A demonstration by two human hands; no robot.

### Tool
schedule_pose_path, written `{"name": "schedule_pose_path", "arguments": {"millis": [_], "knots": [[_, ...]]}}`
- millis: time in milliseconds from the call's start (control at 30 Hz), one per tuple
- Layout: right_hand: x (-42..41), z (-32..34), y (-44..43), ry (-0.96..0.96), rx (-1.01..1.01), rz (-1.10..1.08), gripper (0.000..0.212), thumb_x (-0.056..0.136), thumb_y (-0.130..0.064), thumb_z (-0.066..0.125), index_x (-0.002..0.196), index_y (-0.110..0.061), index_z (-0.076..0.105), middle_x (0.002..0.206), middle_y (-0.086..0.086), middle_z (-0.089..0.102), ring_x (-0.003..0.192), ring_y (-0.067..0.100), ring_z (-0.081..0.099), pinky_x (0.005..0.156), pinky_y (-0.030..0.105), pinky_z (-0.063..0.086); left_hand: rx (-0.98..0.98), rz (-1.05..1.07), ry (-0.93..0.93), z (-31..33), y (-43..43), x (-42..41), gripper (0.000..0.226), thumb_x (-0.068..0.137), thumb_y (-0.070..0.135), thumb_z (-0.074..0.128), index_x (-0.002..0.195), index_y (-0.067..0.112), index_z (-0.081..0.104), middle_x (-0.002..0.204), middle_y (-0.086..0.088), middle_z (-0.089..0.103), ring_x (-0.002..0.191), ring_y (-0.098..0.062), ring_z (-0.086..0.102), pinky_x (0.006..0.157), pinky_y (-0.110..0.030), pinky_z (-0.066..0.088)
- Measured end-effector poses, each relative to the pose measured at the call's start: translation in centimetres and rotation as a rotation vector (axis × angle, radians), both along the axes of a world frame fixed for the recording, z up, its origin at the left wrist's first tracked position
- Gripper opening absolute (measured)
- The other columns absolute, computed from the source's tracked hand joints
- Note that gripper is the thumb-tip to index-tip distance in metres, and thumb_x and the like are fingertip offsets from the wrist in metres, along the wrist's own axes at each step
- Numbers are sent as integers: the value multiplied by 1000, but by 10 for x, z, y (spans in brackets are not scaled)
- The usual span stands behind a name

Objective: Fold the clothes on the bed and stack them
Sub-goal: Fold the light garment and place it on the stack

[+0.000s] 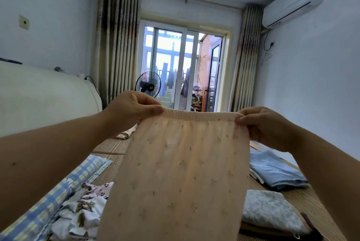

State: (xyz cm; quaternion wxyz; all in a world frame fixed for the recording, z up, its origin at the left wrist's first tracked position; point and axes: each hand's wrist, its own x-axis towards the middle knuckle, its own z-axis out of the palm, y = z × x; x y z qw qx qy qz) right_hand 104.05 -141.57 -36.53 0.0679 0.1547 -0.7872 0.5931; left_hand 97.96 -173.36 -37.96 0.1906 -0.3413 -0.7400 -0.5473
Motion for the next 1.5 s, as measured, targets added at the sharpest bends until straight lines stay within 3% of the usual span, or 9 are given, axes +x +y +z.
{"name": "schedule_pose_path", "arguments": {"millis": [367, 533, 667, 800, 933, 1033, 1200, 1367, 1500], "knots": [[-16, -33, -23, -59, 4, -367, 24, 70, -15, 80, 86, -1, 69, 66, 9, 69, 57, 18, 66, 50, 28, 55, 113, -9, -667, -36, 27, -30, 11, 91, 11, 59, 92, 0, 58, 69, -12, 64, 56, -22, 62, 54, -32, 55], [-29, -72, -70, 235, 16, -724, 10, 78, -17, 73, 72, -17, 65, 84, 1, 69, 81, 23, 65, 75, 37, 54, 402, 251, -672, -63, 76, -21, 18, 81, 17, 62, 87, -1, 64, 76, -17, 64, 71, -29, 61, 70, -40, 49], [-23, -86, -95, 244, -166, -466, 21, 76, -35, 77, 92, -24, 70, 85, -5, 72, 83, 12, 69, 76, 35, 57, 454, -36, -653, -66, 110, 13, 31, 88, 41, 61, 83, 12, 71, 85, -13, 73, 75, -26, 71, 61, -38, 56], [-18, -84, -87, 180, -154, -325, 38, 73, -27, 81, 108, -21, 66, 95, 1, 72, 90, 17, 69, 80, 38, 58, 137, -138, -517, -56, 101, 34, 80, 60, 87, 34, 92, 27, 76, 93, -3, 72, 86, -16, 66, 55, -25, 51], [-18, -82, -67, 148, -92, -291, 21, 83, -21, 72, 103, -21, 71, 100, 3, 69, 96, 24, 66, 86, 45, 56, -114, 158, -126, -61, 80, 20, 59, 72, 68, 58, 121, 34, 60, 119, -8, 58, 106, -20, 56, 77, -27, 48], [-20, -85, -57, 150, -68, -220, 24, 84, -32, 70, 108, -34, 69, 106, -7, 66, 97, 14, 64, 88, 40, 56, -190, -46, -525, -84, 73, 6, 109, 58, 46, 84, 148, 32, 25, 145, -10, 39, 121, -26, 49, 95, -41, 48], [-25, -92, -29, 42, -117, -71, 54, 73, -28, 79, 121, -44, 60, 119, -5, 62, 99, 17, 68, 82, 35, 58, -42, -456, -823, -120, 76, -15, 36, 69, 21, 77, 102, 9, 71, 110, -18, 69, 101, -32, 67, 92, -50, 51], [-43, -115, 5, -104, 337, -304, 16, 75, -16, 78, 91, -19, 75, 85, 1, 74, 82, 20, 70, 72, 34, 59, -383, -30, -543, -131, 100, -39, 22, 89, 28, 63, 75, 14, 71, 71, -1, 67, 68, -16, 63, 66, -28, 49], [-61, -134, 11, 42, 230, -399, 10, 88, -31, 66, 87, -25, 73, 86, -3, 71, 86, 17, 66, 70, 30, 53, -463, 192, -355, -130, 126, -52, 37, 95, 34, 53, 64, 17, 65, 64, 4, 61, 61, -10, 56, 51, -25, 39]]}}
